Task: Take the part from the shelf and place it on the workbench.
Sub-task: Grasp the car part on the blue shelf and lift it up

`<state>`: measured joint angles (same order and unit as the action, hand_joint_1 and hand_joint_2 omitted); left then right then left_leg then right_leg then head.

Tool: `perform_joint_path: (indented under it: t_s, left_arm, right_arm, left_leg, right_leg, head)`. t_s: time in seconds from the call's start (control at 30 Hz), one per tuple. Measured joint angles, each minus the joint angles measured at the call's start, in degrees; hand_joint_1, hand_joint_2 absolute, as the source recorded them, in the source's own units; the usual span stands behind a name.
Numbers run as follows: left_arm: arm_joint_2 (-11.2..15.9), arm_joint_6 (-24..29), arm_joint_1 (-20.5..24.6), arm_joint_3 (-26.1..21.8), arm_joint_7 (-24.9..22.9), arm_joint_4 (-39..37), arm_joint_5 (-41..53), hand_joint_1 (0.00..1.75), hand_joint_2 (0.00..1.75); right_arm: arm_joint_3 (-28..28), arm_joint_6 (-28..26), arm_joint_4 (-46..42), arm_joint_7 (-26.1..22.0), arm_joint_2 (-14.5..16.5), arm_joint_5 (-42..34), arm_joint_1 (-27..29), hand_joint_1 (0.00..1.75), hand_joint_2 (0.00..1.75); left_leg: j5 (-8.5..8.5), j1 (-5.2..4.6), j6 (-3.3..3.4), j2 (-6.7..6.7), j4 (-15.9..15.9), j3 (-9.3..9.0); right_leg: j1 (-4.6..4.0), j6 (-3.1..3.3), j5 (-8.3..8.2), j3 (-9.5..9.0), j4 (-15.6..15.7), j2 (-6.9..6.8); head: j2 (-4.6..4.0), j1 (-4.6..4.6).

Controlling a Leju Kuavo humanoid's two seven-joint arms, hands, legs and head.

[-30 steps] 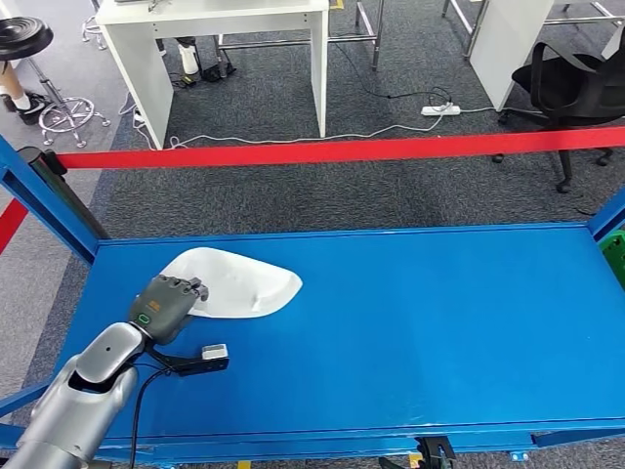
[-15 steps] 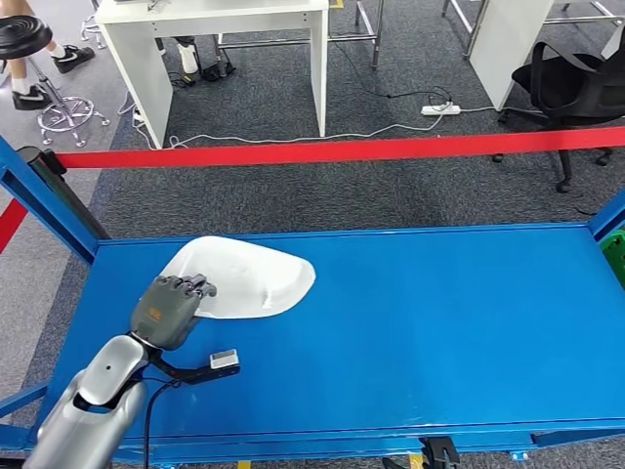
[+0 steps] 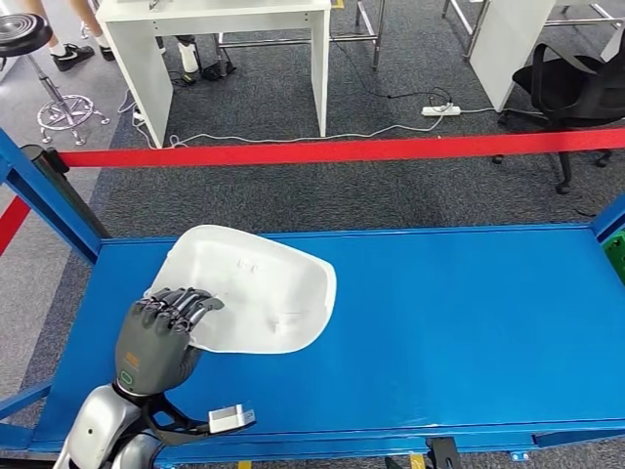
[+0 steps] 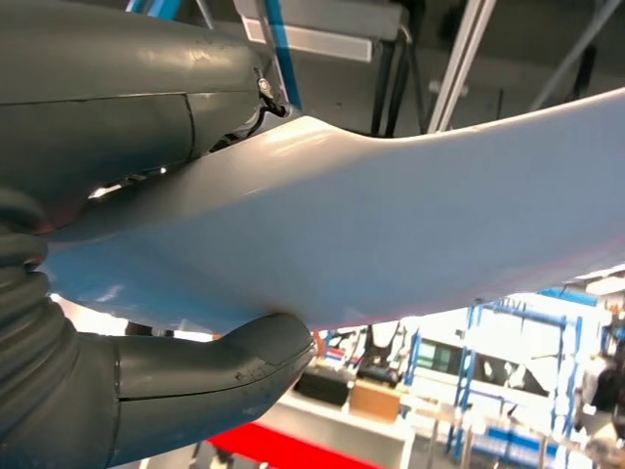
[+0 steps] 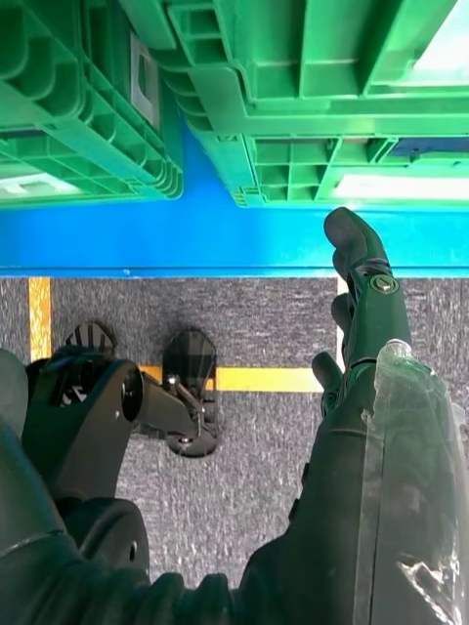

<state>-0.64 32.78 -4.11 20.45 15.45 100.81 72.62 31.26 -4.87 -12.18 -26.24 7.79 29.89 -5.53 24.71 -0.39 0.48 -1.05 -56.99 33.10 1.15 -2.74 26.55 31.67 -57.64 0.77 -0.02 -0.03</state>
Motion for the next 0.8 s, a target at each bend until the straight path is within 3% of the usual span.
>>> perform_joint_path:
  t_s: [0.07,0.13,0.23,0.27,0.3,0.33,0.4,0.43,0.5,0.6,0.67,0.73,0.77,0.8]
  left_arm:
    - [-0.24,0.26,-0.34,0.49,-0.01,1.0,-0.27,1.75,1.75]
    - [-0.56,0.5,-0.56,1.01,-0.01,1.75,-0.55,1.75,1.75]
    - [-0.91,0.81,-1.0,1.62,-0.01,2.25,-0.72,1.75,1.75]
    - [-0.97,0.91,-1.21,1.79,-0.01,2.28,-0.73,1.75,1.75]
    - [-1.03,1.08,-1.42,1.95,-0.01,2.29,-0.73,1.75,1.75]
    - [-1.1,1.33,-1.59,2.1,-0.01,2.29,-0.7,1.75,1.75]
    - [-1.32,2.04,-1.84,2.33,-0.02,2.34,-0.5,1.75,1.75]
    - [-1.43,2.38,-1.92,2.41,-0.05,2.43,-0.3,1.75,1.75]
    - [-1.63,2.88,-2.02,2.52,-0.1,2.7,0.04,1.75,1.75]
    - [-1.73,3.11,-2.23,2.66,-0.13,2.96,0.19,1.75,1.75]
    - [-1.75,3.21,-2.28,2.72,-0.13,3.05,0.22,1.75,1.75]
    - [-1.78,3.49,-2.3,2.8,-0.13,3.14,0.26,1.75,1.75]
    - [-1.78,3.68,-2.3,2.84,-0.13,3.15,0.29,1.75,1.75]
    - [-1.78,3.9,-2.31,2.87,-0.12,3.15,0.36,1.75,1.75]
  right_arm:
    - [0.28,0.1,-0.02,-1.02,0.07,0.09,0.0,0.0,1.75]
    - [0.43,-0.06,-0.07,-2.34,0.1,0.46,0.01,0.0,1.75]
    - [0.45,-1.33,-0.13,-3.37,0.1,1.31,0.03,0.0,1.75]
    - [0.45,-2.18,-0.14,-3.42,0.09,1.65,0.11,0.0,1.75]
    - [0.44,-3.28,-0.17,-3.45,0.09,2.01,0.21,0.0,1.75]
    - [0.44,-4.54,-0.23,-3.55,0.09,2.38,0.3,0.0,1.75]
    - [0.43,-7.31,-0.4,-3.93,0.09,3.09,0.29,0.0,1.75]
    - [0.43,-8.57,-0.47,-4.17,0.19,3.43,0.19,0.0,1.75]
    - [0.44,-10.26,-0.56,-4.44,0.38,3.95,0.04,0.0,1.75]
    - [0.44,-10.93,-0.64,-4.55,0.51,4.18,0.03,0.0,1.75]
    - [0.44,-10.95,-0.7,-4.56,0.56,4.26,0.02,0.0,1.75]
    - [0.45,-10.91,-0.74,-4.51,0.56,4.28,0.03,0.0,1.75]
    - [0.45,-10.78,-0.74,-4.48,0.56,4.27,0.06,0.0,1.75]
    - [0.45,-10.52,-0.74,-4.46,0.55,4.24,0.09,0.0,1.75]
  left_leg:
    - [-0.36,0.09,0.47,0.06,0.32,-0.08]
    - [-0.95,0.44,0.94,0.23,1.09,-0.29]
    - [-1.24,0.66,1.16,0.46,1.43,-0.3]
    - [-1.28,0.68,1.12,0.51,1.42,-0.26]
    - [-1.34,0.75,1.05,0.55,1.41,-0.22]
    - [-1.41,0.87,0.91,0.55,1.36,-0.18]
    - [-1.46,1.22,0.36,0.52,1.05,-0.06]
    - [-1.47,1.31,-0.05,0.47,0.77,0.13]
    - [-1.74,1.25,-0.9,0.35,0.21,0.59]
    - [-1.89,1.32,-1.68,0.32,-0.19,1.31]
    - [1.27,1.38,-2.06,0.44,-3.27,2.73]
    - [6.46,1.33,-2.26,0.48,-10.75,5.42]
    - [8.23,1.31,-2.24,0.48,-14.4,6.5]
    - [8.76,1.27,-2.1,0.48,-16.55,6.83]
  right_leg:
    - [0.07,-0.45,-0.1,-0.06,0.16,0.03]
    - [-0.05,-0.8,1.43,0.65,-1.43,-0.11]
    - [-0.07,-1.24,7.1,4.69,-11.54,-0.29]
    - [0.0,-1.41,8.19,5.92,-14.7,-0.3]
    - [0.07,-1.58,8.18,6.3,-16.01,-0.32]
    - [0.17,-1.74,7.02,5.57,-14.92,-0.34]
    - [0.48,-2.3,3.46,1.51,-7.39,-0.38]
    - [0.49,-2.29,2.19,-0.49,-3.88,-0.17]
    - [0.43,-1.77,1.57,-2.11,-0.68,0.27]
    - [0.29,-0.05,1.07,-1.06,-1.16,0.43]
    - [0.34,1.05,0.36,-0.08,-1.19,0.25]
    - [0.15,1.81,-0.51,1.17,-1.2,-0.02]
    - [0.01,2.0,-0.96,1.82,-1.21,-0.16]
    - [-0.16,2.08,-1.38,2.43,-1.22,-0.26]
  head:
    - [0.0,-0.01]
    - [0.0,0.12]
    - [0.0,0.36]
    - [0.0,0.36]
    - [0.0,0.36]
    - [0.0,0.37]
    - [0.0,0.38]
    - [0.0,0.43]
    - [0.0,0.5]
    - [0.0,0.47]
    - [0.0,0.34]
    - [0.0,0.23]
    - [0.0,0.2]
    - [0.0,0.22]
